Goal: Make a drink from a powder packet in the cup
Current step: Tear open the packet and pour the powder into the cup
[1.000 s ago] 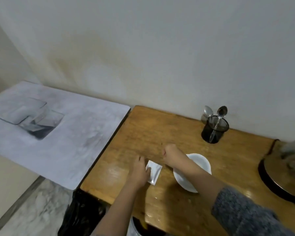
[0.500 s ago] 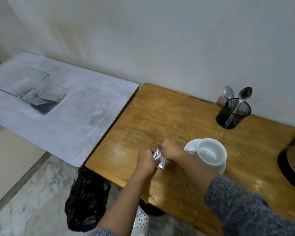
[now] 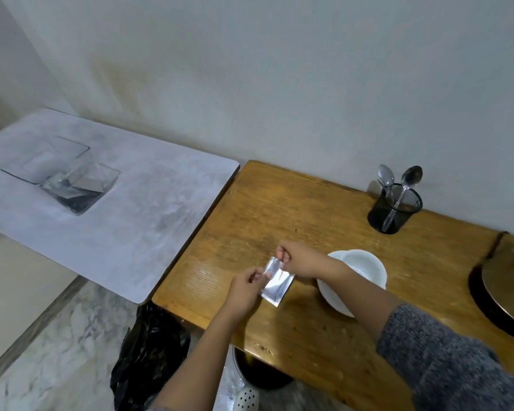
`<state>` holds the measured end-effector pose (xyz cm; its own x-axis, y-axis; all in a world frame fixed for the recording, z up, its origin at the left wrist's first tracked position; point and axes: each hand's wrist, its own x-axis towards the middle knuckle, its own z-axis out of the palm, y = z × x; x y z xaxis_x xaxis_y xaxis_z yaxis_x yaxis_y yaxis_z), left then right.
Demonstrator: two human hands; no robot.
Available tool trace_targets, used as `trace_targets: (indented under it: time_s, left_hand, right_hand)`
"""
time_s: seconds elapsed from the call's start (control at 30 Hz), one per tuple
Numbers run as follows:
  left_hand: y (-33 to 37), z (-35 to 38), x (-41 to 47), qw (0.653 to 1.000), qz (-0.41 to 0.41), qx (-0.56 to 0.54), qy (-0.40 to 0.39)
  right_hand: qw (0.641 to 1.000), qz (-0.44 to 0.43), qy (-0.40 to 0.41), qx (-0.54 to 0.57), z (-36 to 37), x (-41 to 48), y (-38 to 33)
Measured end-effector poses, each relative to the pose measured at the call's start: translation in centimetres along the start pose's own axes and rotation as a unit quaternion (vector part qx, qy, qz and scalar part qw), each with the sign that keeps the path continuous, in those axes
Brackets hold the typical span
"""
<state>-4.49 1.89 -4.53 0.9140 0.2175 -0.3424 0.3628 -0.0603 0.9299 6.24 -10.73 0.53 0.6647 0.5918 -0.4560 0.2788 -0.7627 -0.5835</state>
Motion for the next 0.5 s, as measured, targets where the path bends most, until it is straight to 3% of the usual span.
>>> trace_targets:
  time_s: [0.2,0.5]
  left_hand:
    - [7.0,-1.2,1.0,0.997,0.048,-0.042,-0.032]
    - [20.1,0.8,2.0,0.979,0.202,0.002,-0.036]
  right_hand:
    - [0.999,-0.035,0.01,-0.026,-6.5,-2.4,-3.4]
    - [0.971,-0.08,0.227,0.01,-16.3,-8.3,-6.6]
